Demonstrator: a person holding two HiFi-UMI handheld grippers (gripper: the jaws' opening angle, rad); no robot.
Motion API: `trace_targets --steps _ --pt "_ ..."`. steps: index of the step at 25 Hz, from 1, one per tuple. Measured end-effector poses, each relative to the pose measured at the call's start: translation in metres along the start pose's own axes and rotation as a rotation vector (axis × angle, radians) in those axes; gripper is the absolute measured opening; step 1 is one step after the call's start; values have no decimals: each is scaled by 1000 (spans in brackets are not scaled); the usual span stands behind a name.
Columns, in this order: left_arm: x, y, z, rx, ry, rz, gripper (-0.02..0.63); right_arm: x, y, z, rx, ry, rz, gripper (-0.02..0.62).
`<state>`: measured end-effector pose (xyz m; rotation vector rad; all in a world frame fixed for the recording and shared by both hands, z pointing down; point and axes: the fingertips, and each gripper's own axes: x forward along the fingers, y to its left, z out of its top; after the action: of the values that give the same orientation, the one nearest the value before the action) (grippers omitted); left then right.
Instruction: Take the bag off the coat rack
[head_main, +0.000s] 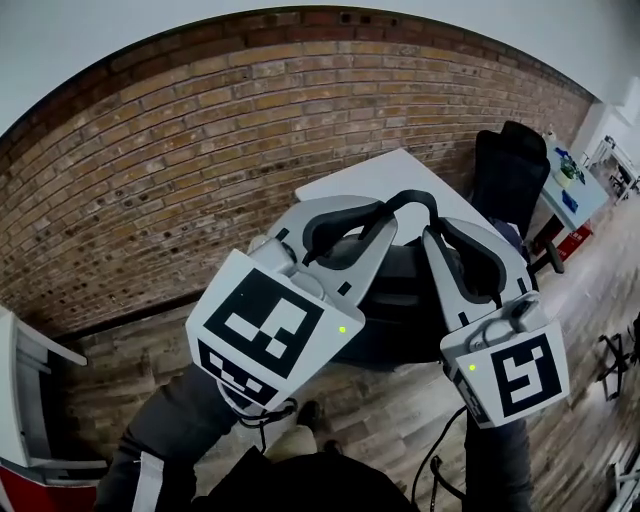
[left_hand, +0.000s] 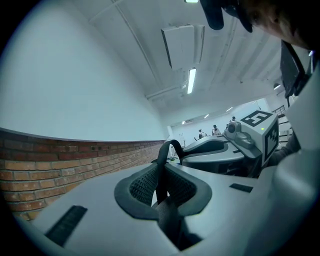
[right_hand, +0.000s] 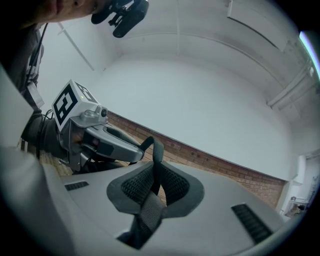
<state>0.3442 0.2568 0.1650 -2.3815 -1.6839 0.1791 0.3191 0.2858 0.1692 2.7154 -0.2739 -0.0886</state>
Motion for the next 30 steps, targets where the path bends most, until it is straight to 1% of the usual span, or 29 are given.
trace_targets --steps 5,8,12,18,23,30 --pt "28 39 -13 9 -8 -47 46 42 -18 -15 3 22 -54 44" --pt "45 65 -11 6 -17 -69 46 71 -32 -8 4 10 -73 44" --pt "70 97 -7 -9 -24 -103 48 104 -55 -5 -2 40 -97 46" --pt "90 103 -23 20 -64 -144 47 116 -63 -25 -28 32 -155 44" --pt "110 106 -35 45 -95 -152 47 125 -75 -44 -61 13 -182 44" --pt "179 145 -20 30 -74 -152 47 170 -144 -49 -53 24 -169 44"
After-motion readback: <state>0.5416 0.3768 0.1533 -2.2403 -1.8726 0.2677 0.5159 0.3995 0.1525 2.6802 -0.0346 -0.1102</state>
